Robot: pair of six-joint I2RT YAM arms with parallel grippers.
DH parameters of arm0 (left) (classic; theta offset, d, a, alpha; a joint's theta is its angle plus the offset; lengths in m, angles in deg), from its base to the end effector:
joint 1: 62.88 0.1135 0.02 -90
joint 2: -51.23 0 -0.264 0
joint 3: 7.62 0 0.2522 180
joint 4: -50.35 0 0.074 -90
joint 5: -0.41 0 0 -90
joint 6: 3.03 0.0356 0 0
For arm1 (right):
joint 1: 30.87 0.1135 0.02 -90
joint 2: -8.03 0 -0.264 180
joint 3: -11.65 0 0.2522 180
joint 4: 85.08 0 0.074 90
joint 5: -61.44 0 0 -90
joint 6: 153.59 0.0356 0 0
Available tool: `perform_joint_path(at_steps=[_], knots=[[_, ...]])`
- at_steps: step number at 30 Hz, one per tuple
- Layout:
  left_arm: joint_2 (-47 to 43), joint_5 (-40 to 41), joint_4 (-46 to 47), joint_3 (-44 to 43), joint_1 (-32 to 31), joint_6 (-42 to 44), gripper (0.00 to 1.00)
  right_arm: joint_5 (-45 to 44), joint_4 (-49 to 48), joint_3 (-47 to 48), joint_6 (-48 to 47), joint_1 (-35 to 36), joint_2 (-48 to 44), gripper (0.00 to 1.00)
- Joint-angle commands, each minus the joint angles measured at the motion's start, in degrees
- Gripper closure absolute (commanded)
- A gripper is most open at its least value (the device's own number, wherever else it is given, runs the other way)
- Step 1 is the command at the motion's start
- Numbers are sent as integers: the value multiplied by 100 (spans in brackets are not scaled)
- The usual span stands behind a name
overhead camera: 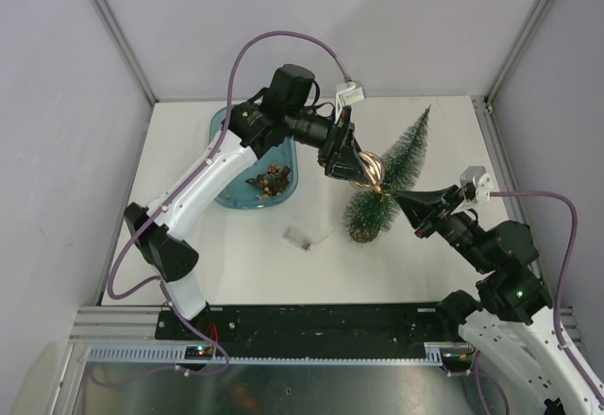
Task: Decorate the small christmas tree
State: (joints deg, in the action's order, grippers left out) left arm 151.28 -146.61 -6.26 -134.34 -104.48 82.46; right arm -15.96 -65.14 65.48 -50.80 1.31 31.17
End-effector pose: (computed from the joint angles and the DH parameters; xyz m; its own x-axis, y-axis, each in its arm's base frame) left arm 0.2586 -0.2695 0.4400 -0.4432 0.3363 -0.8309 0.8728 -0.0493 -0.4855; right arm 0.0813 0.0603 0.3663 -0.0013 0.2545 -0.9671 -0.7187 0.6722 0.1778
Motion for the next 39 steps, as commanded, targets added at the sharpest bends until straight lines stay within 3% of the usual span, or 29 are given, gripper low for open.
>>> perform_joint_path(at_steps=[1,24,39], knots=[[-205,236,-17,-157,36,231,56,-325,192,56,-274,-56,-87,100],[857,626,-11,-1074,-126,442,56,-1320,620,321,-718,-111,166,100],[489,1186,-9,-784,-184,789,57,-1362,612,405,-880,-125,236,100]])
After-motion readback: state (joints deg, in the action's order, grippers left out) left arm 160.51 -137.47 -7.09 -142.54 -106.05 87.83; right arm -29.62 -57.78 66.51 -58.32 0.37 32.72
